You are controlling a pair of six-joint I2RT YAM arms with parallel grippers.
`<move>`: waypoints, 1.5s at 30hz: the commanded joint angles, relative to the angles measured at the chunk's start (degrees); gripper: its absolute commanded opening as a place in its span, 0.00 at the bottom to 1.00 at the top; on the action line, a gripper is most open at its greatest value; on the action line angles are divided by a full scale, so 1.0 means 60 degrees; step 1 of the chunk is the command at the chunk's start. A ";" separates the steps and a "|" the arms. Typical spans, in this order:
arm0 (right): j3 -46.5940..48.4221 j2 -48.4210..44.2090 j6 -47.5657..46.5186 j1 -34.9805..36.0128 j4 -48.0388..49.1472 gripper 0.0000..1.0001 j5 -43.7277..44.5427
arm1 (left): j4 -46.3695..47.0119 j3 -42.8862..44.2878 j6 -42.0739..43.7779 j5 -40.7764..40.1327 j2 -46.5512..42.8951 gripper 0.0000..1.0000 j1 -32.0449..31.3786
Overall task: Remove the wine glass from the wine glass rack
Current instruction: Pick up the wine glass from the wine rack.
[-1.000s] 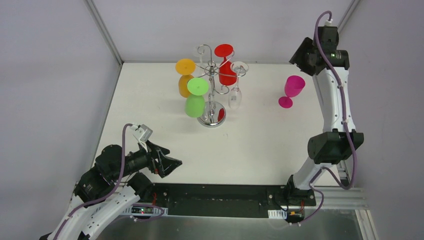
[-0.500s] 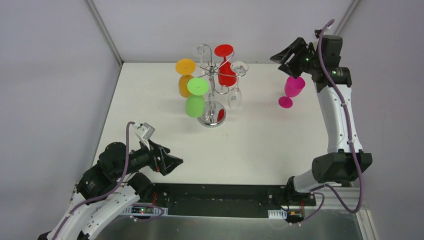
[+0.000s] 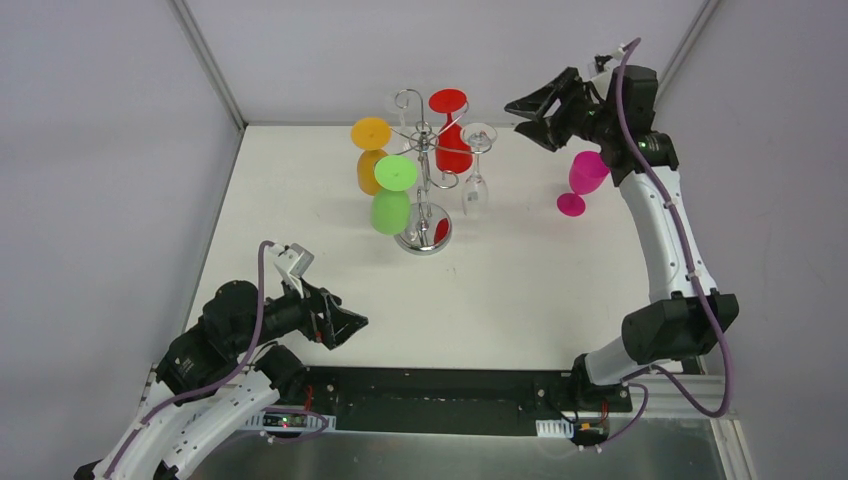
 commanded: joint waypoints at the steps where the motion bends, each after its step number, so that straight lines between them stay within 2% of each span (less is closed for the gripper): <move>1: 0.0170 0.0175 0.0871 0.0271 0.0622 0.63 -0.0268 | 0.0114 -0.0020 0.0119 -0.0108 0.0115 0.99 0.0091; 22: -0.0032 0.0563 0.0868 0.0861 0.0403 0.61 0.0246 | 0.0095 -0.0024 0.0118 -0.0137 -0.0029 0.99 0.0088; 35: 0.0085 0.0704 0.1035 0.1007 0.0590 0.45 -0.0207 | 0.0099 -0.0020 0.0118 -0.0166 -0.0045 0.99 0.0088; 45: 0.0021 0.0697 0.1338 0.1123 0.0857 0.39 -0.0855 | 0.0099 -0.0020 0.0118 -0.0175 -0.0071 0.99 0.0088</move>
